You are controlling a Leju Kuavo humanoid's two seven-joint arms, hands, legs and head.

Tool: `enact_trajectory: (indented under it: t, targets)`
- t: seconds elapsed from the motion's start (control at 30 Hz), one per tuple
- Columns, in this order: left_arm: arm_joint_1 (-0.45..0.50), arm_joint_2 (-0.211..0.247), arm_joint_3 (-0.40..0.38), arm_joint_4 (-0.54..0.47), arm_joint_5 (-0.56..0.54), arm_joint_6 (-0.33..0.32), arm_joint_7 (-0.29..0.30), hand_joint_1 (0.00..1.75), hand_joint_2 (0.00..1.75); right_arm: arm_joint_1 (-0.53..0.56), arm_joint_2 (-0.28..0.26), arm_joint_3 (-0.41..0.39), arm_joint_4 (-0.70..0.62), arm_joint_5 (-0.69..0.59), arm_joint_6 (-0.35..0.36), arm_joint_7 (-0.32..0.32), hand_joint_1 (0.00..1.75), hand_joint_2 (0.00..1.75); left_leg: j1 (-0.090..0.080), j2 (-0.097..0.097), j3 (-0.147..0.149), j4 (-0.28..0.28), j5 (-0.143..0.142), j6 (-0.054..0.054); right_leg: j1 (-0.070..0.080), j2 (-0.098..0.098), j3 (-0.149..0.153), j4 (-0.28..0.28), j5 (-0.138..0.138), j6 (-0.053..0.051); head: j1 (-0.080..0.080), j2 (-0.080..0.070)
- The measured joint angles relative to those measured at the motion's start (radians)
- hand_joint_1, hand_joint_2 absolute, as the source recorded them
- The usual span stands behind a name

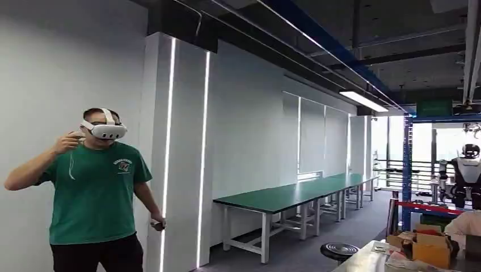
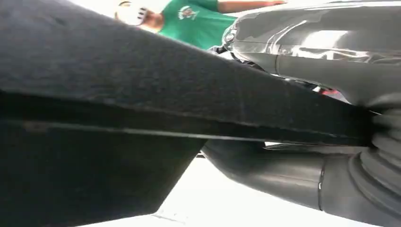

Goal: Take the parts from the cabinet and place them on the table.

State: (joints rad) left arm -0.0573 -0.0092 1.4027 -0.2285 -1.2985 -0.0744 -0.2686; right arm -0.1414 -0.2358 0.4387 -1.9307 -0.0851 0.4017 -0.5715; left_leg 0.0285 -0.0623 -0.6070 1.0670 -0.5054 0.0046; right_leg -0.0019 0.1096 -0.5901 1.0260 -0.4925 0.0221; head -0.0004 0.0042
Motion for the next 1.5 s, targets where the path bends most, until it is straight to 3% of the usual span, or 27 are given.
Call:
enact_trajectory:
  t: [0.07,0.1,0.17,0.23,0.27,0.3,0.37,0.4,0.43,0.57,0.6,0.63,0.73,0.77,0.83,0.9,0.93,0.97,1.03,1.1,1.17,1.2,1.27,1.3,1.4,1.47,1.5]
  targets:
    - [-0.004,0.0,0.0,0.0,0.0,0.0,0.0,0.0,0.0,0.004,-0.001,-0.003,-0.003,-0.001,0.0,-0.001,1.75,1.75,0.002,0.016,0.003,-0.005,0.002,0.01,-0.003,0.016,0.0,-0.001,-0.002,0.01,0.0,0.0]
    - [-0.007,-0.001,0.0,0.0,0.0,0.0,-0.001,0.0,0.0,0.006,-0.002,-0.003,-0.005,-0.002,0.0,-0.002,1.75,1.75,0.005,0.027,0.007,-0.009,0.003,0.015,0.0,-0.02,-0.001,0.011,-0.012,0.017,0.0,0.0]
    - [-0.005,0.0,0.0,0.0,0.0,0.0,-0.002,0.0,0.0,-0.004,-0.002,-0.005,-0.007,-0.002,0.0,-0.003,1.75,1.75,0.004,0.046,0.013,-0.01,-0.001,0.023,-0.002,-0.085,-0.056,0.126,-0.075,0.028,0.0,-0.001]
    - [-0.004,0.0,0.0,0.0,0.0,0.0,-0.002,0.0,0.0,-0.005,-0.002,-0.007,-0.006,-0.002,0.002,-0.002,1.75,1.75,0.002,0.068,0.015,-0.01,-0.006,0.026,-0.007,-0.1,-0.133,0.273,-0.127,0.035,0.0,-0.001]
    - [-0.004,0.0,0.0,0.0,0.0,0.0,-0.001,0.0,0.0,-0.006,-0.002,-0.008,-0.005,-0.002,0.002,0.0,1.75,1.75,0.002,0.079,0.017,-0.01,-0.008,0.026,-0.008,-0.103,-0.154,0.304,-0.124,0.036,0.0,-0.001]
    - [-0.005,0.0,0.0,0.0,0.0,0.0,-0.001,0.0,0.0,-0.008,-0.002,-0.009,-0.004,-0.002,0.002,0.004,1.75,1.75,0.002,0.089,0.02,-0.01,-0.011,0.025,-0.008,-0.105,-0.146,0.279,-0.096,0.036,0.0,-0.001]
    - [-0.008,0.0,0.0,0.0,0.0,0.0,-0.001,0.0,0.0,-0.016,-0.002,-0.01,-0.004,-0.002,0.002,0.005,1.75,1.75,0.0,0.104,0.033,-0.011,-0.019,0.022,-0.006,-0.115,-0.072,0.122,-0.004,0.026,0.0,-0.001]
    - [-0.009,0.0,0.0,0.0,0.0,0.0,-0.001,0.0,0.0,-0.02,-0.001,-0.011,-0.004,-0.002,0.002,0.005,1.75,1.75,-0.001,0.111,0.04,-0.012,-0.024,0.02,0.0,-0.141,-0.029,0.035,0.037,0.015,0.0,-0.001]
    - [-0.008,0.0,0.0,0.0,0.0,0.0,-0.001,0.0,0.0,-0.024,-0.001,-0.012,-0.003,-0.002,0.002,0.005,1.75,1.75,-0.002,0.118,0.046,-0.016,-0.026,0.016,0.011,-0.181,-0.013,0.011,0.018,0.004,0.001,-0.001]
    - [-0.012,0.0,0.0,0.0,0.0,-0.001,0.0,0.0,0.0,-0.03,-0.001,-0.019,-0.005,-0.004,0.003,0.006,1.75,1.75,-0.006,0.157,0.064,-0.034,-0.029,-0.007,0.02,-0.147,-0.012,-0.011,0.023,-0.014,0.0,-0.001]
    - [-0.014,0.0,0.0,0.0,0.0,-0.002,0.0,0.0,0.0,-0.027,0.0,-0.021,-0.008,-0.006,0.003,0.006,1.75,1.75,-0.003,0.149,0.07,-0.032,-0.041,-0.011,0.004,-0.141,0.006,-0.03,0.031,-0.02,0.001,0.0]
    - [-0.016,0.0,0.0,0.0,0.0,-0.002,-0.001,0.0,0.0,-0.033,0.0,-0.022,-0.009,-0.008,0.005,0.004,1.75,1.75,-0.004,0.112,0.062,-0.005,-0.057,-0.011,0.006,-0.133,0.011,-0.039,0.033,-0.025,0.002,0.0]
    - [-0.01,0.0,0.0,0.0,0.0,-0.002,0.0,0.0,0.0,-0.03,0.003,-0.021,-0.007,-0.009,0.009,0.005,1.75,1.75,-0.006,0.075,-0.05,0.203,-0.147,-0.011,0.008,-0.102,0.012,-0.039,0.031,-0.032,0.002,-0.001]
    - [-0.006,0.001,0.0,0.0,0.0,-0.002,0.001,0.0,0.0,-0.029,0.003,-0.02,-0.005,-0.009,0.01,0.006,1.75,1.75,-0.007,0.073,-0.082,0.252,-0.152,-0.012,0.008,-0.088,0.013,-0.038,0.03,-0.033,0.002,-0.001]
    - [-0.007,0.001,0.0,0.0,0.0,-0.002,0.0,0.0,0.0,-0.029,0.005,-0.021,-0.002,-0.01,0.01,0.007,1.75,1.75,-0.006,0.071,-0.075,0.198,-0.087,-0.013,0.008,-0.062,0.016,-0.035,0.027,-0.031,0.002,-0.001]
    - [-0.009,0.002,0.0,0.0,0.0,-0.002,0.0,0.0,0.0,-0.03,0.009,-0.021,-0.001,-0.01,0.01,0.008,1.75,1.75,-0.002,0.051,-0.017,0.045,0.014,-0.014,0.006,-0.04,0.02,-0.023,0.016,-0.024,0.002,-0.001]
    - [-0.011,0.002,0.0,0.0,0.0,-0.002,0.0,0.0,0.0,-0.03,0.01,-0.021,-0.001,-0.01,0.011,0.008,1.75,1.75,0.005,0.005,0.0,0.013,0.013,-0.012,0.005,-0.03,0.014,-0.015,0.009,-0.017,0.001,-0.001]
    - [-0.01,0.002,0.0,0.0,0.0,-0.002,0.0,0.0,0.0,-0.034,0.01,-0.021,0.001,-0.009,0.012,0.01,1.75,1.75,0.009,-0.008,0.005,-0.014,0.003,-0.01,0.01,-0.018,0.005,0.003,0.004,-0.011,0.002,-0.001]
    - [-0.01,0.002,0.0,0.0,0.0,-0.002,0.001,0.0,0.0,-0.03,0.01,-0.024,0.002,-0.009,0.012,0.014,1.75,1.75,-0.002,0.005,0.003,-0.003,0.0,-0.001,0.001,-0.001,-0.002,-0.003,0.007,-0.003,0.001,0.0]
    - [-0.014,0.0,0.0,0.0,0.0,-0.002,0.0,0.0,0.0,-0.029,0.01,-0.028,0.001,-0.009,0.012,0.014,1.75,1.75,0.009,0.024,0.008,-0.01,0.003,0.011,-0.001,0.011,-0.003,0.0,0.001,0.005,0.001,0.0]
    - [-0.015,0.001,0.0,0.0,0.0,-0.002,0.001,0.0,0.0,-0.031,0.01,-0.035,0.0,-0.009,0.015,0.013,1.75,1.75,0.007,0.04,0.015,-0.012,-0.001,0.018,0.002,-0.067,-0.035,0.076,-0.043,0.018,0.001,-0.001]
    - [-0.014,0.001,0.0,0.0,0.0,-0.002,0.001,0.0,0.0,-0.03,0.01,-0.038,0.0,-0.009,0.015,0.013,1.75,1.75,0.006,0.05,0.016,-0.012,-0.003,0.021,-0.002,-0.086,-0.074,0.151,-0.077,0.024,0.001,-0.001]
    - [-0.011,0.001,0.0,0.0,0.0,-0.002,0.003,0.0,0.0,-0.026,0.01,-0.04,0.002,-0.009,0.016,0.013,1.75,1.75,0.005,0.074,0.019,-0.012,-0.008,0.023,-0.007,-0.1,-0.152,0.289,-0.116,0.031,0.001,-0.001]
    - [-0.009,0.001,0.0,0.0,0.0,-0.002,0.003,0.0,0.0,-0.024,0.01,-0.042,0.002,-0.009,0.016,0.013,1.75,1.75,0.005,0.085,0.021,-0.012,-0.011,0.022,-0.007,-0.102,-0.161,0.294,-0.101,0.032,0.001,-0.001]
    - [-0.012,0.0,0.0,0.0,0.0,-0.002,0.003,0.0,0.0,-0.025,0.01,-0.043,0.001,-0.009,0.016,0.013,1.75,1.75,0.001,0.11,0.042,-0.013,-0.025,0.017,-0.003,-0.123,-0.066,0.092,0.022,0.018,0.001,-0.001]
    - [-0.013,-0.002,0.0,0.0,0.0,-0.002,0.003,0.0,0.0,-0.027,0.01,-0.046,0.001,-0.009,0.016,0.013,1.75,1.75,-0.005,0.124,0.053,-0.015,-0.034,0.007,0.017,-0.174,-0.022,0.006,0.029,-0.002,0.001,-0.001]
    - [-0.013,-0.002,0.0,0.0,0.0,-0.002,0.003,0.0,0.0,-0.028,0.01,-0.047,0.0,-0.009,0.016,0.012,1.75,1.75,-0.004,0.134,0.053,-0.018,-0.035,0.003,0.018,-0.166,-0.023,0.006,0.027,-0.007,0.001,0.0]
